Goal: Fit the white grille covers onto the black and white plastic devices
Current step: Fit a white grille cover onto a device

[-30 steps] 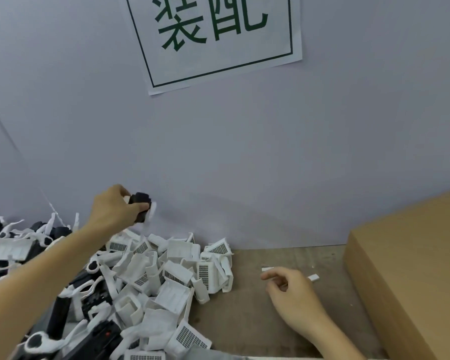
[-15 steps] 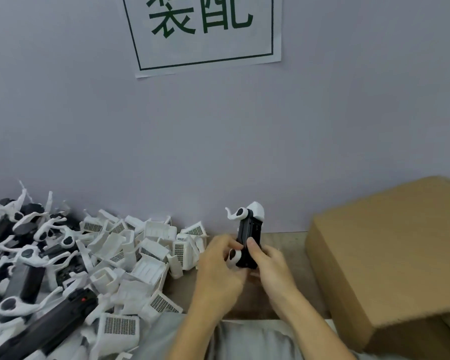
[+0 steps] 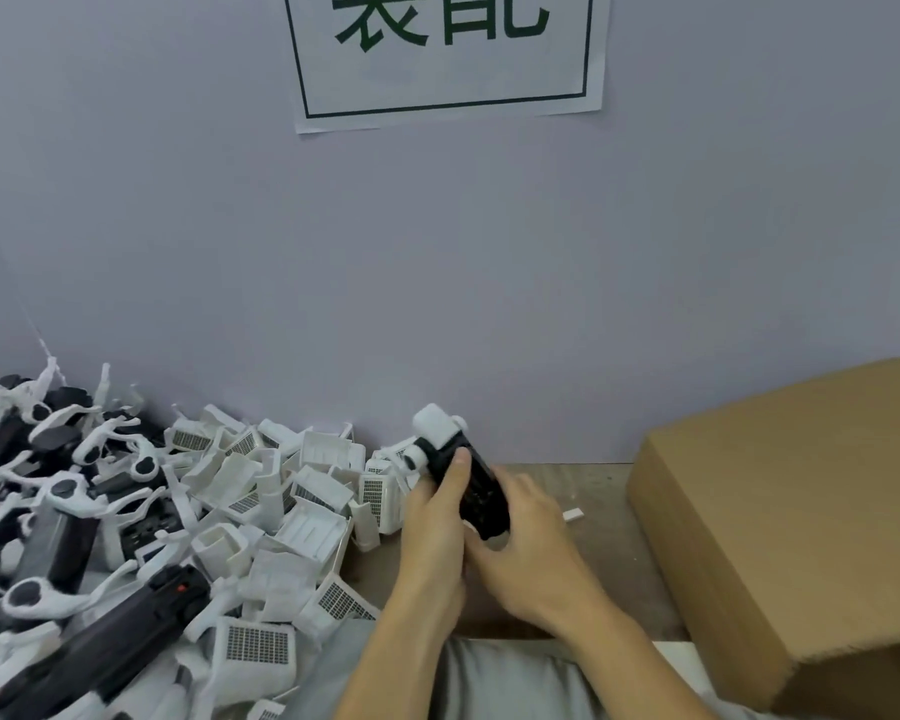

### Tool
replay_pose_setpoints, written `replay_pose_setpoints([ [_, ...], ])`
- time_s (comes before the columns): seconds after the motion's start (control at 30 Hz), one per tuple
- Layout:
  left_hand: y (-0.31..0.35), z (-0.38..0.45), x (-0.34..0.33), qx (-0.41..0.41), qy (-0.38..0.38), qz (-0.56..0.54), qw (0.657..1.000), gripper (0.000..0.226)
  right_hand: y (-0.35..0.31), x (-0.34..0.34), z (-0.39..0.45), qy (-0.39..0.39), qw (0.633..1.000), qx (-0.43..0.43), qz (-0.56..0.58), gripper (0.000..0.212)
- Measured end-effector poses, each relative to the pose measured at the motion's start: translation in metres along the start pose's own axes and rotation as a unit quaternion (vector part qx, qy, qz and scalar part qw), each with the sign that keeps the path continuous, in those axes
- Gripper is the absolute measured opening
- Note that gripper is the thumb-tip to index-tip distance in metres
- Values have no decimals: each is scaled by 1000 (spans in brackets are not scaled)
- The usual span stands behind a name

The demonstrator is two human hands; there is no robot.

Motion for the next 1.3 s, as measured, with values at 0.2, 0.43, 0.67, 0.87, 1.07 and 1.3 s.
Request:
replay_pose_setpoints([
  [0.2,-7,0,-5,-75,-5,178,981,14,-1,10,-1,10,999,-5,36,26],
  [0.43,4,-9,0,-194,-24,375,906,18,6,18,-1,-1,961,-18,277,47],
  [0.67,-3,-18,-9,-257,-83,552,789,33,9,24,4,174,934,-126,287,22],
  [0.87,-5,-18,-14,-300,-41,578,758,30,10,23,4,219,925,-155,269,40],
  [1.07,13,-6,5,-89,117,75,986,16,15,17,3,156,926,-195,283,29],
  [1.3,18,0,13,18,83,-148,985,23,-2,1,-2,-18,887,-277,369,22],
])
Point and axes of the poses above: each hand's wrist, its own z-axis towards the middle knuckle, its own x-axis out of the back of the hand, y = z × x, the point moved 2 cm from there along z, towards the middle knuckle, and after that the axes turned 5 degrees about x, right-handed, at the moved point
